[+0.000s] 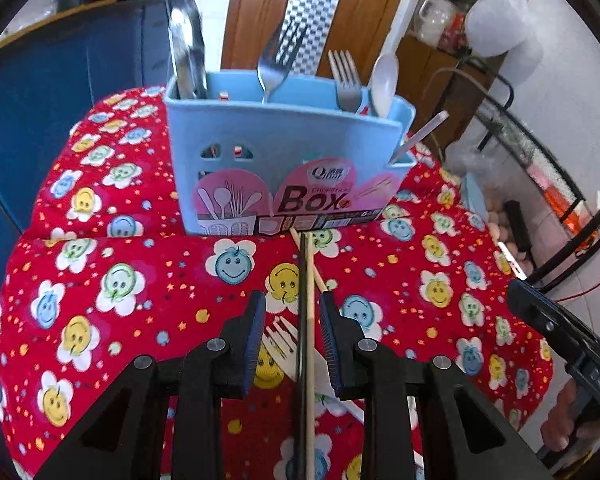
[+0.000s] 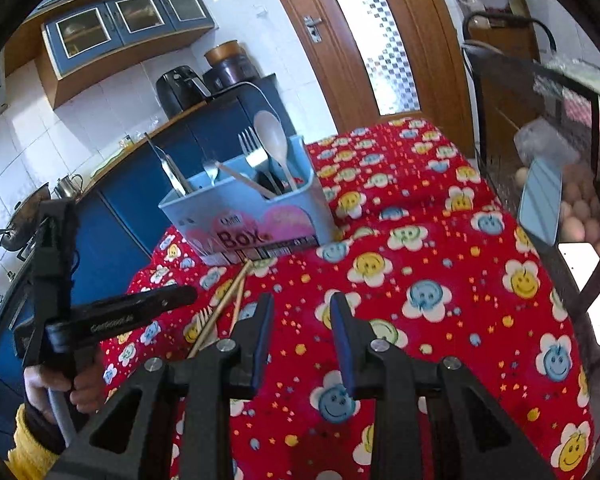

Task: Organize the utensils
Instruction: 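Grasp a wooden chopstick with the left tool while the right tool withdraws from the caddy, then lift the chopstick with the left tool while the right tool grasps another wooden chopstick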

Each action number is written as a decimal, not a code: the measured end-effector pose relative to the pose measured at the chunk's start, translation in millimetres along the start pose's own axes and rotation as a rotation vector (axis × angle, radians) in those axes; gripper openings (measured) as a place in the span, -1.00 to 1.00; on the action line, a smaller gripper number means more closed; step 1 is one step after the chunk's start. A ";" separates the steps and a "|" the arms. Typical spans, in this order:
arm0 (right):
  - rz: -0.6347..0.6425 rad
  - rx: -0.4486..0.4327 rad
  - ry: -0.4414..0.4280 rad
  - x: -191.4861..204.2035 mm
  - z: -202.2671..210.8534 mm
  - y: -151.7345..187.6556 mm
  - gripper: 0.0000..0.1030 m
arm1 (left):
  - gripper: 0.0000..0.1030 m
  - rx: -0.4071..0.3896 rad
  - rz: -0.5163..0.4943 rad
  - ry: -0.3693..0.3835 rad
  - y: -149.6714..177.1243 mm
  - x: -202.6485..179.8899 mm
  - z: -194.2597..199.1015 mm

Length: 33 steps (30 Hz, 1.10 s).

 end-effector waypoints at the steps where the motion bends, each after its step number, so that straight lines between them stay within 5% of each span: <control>1: -0.003 0.004 0.004 -2.0 -1.5 0.8 -0.39 | -0.45 0.010 -0.002 0.000 -1.2 0.8 -4.1; 11: -0.022 0.036 0.000 -12.9 -12.8 4.8 -0.37 | -0.54 0.068 -0.047 -0.011 -6.3 -4.5 -32.5; 16: -0.026 0.042 -0.002 -15.1 -14.6 5.3 -0.37 | -0.80 0.083 -0.032 0.019 -7.7 -5.0 -44.3; 21: -0.029 0.043 -0.001 -16.9 -14.6 6.0 -0.37 | -0.91 0.049 0.007 0.103 -10.0 -2.8 -41.6; 33: -0.006 0.073 -0.008 -6.8 -21.1 9.1 -0.37 | -0.91 -0.041 0.070 0.063 -4.1 15.4 -9.9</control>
Point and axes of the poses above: each gripper's, at about its wrist camera, not at the fingertips, and z roughly against the way its jaws point, x to its left, y to its underside, the point moved 2 cm from there along -z, roughly the way its jaws point, and after that the axes turned 9 degrees about -z, right-handed, at the moved point
